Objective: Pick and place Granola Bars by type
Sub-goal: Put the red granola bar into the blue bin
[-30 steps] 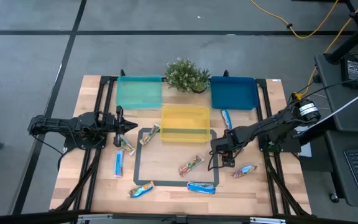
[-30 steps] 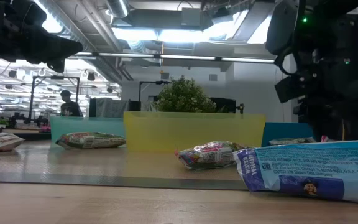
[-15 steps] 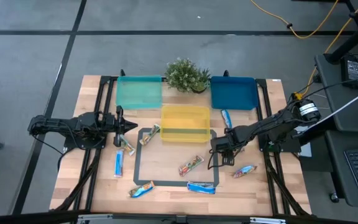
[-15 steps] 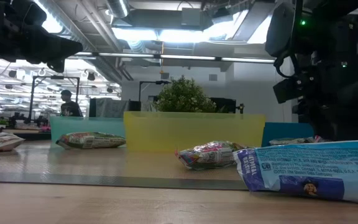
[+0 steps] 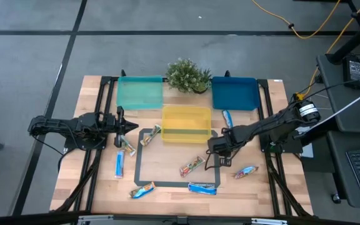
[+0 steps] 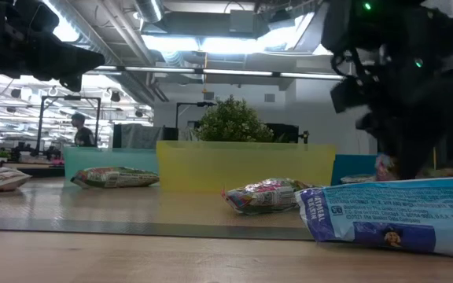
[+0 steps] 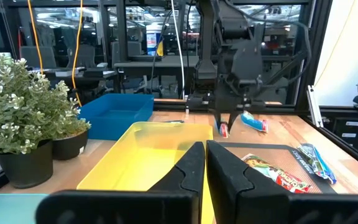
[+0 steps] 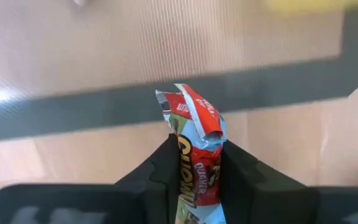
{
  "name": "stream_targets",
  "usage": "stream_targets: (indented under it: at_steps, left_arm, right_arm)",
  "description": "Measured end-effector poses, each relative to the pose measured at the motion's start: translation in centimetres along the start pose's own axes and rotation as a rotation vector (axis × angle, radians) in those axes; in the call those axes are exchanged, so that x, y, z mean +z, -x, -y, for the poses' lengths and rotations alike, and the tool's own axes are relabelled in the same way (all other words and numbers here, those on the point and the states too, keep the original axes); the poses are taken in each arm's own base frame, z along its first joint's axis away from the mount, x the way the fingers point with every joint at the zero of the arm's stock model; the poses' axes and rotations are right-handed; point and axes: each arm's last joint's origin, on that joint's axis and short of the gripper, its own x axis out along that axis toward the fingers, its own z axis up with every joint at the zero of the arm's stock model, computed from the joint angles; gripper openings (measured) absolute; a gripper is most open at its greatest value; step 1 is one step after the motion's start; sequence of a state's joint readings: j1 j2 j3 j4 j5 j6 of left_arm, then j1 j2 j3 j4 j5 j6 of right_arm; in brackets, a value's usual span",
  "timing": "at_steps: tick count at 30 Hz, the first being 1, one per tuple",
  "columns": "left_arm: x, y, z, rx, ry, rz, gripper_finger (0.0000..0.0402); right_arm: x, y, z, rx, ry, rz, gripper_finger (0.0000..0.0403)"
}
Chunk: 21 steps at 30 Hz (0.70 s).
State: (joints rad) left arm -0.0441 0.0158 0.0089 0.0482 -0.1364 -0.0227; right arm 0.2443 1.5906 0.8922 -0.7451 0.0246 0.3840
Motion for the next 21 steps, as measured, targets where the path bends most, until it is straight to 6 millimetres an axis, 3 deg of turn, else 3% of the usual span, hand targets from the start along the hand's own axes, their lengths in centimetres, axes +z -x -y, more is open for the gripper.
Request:
stream_targets:
  at_steps: [5, 13, 21]
  left_arm:
    - [0.0, 0.0, 0.0, 0.0, 0.0, 0.0, 0.0012]
    - [0.0, 0.0, 0.0, 0.0, 0.0, 0.0, 0.0013]
    - [0.0, 0.0, 0.0, 0.0, 0.0, 0.0, 0.0009]
  right_arm:
    - [0.9, 1.9, -0.3, -0.022, 0.001, -0.01, 0.0088]
    - [2.0, 6.3, 0.0, -0.208, 0.005, 0.003, 0.0088]
    - [1.3, 13.1, 3.9, -0.281, -0.127, 0.22, 0.0087]
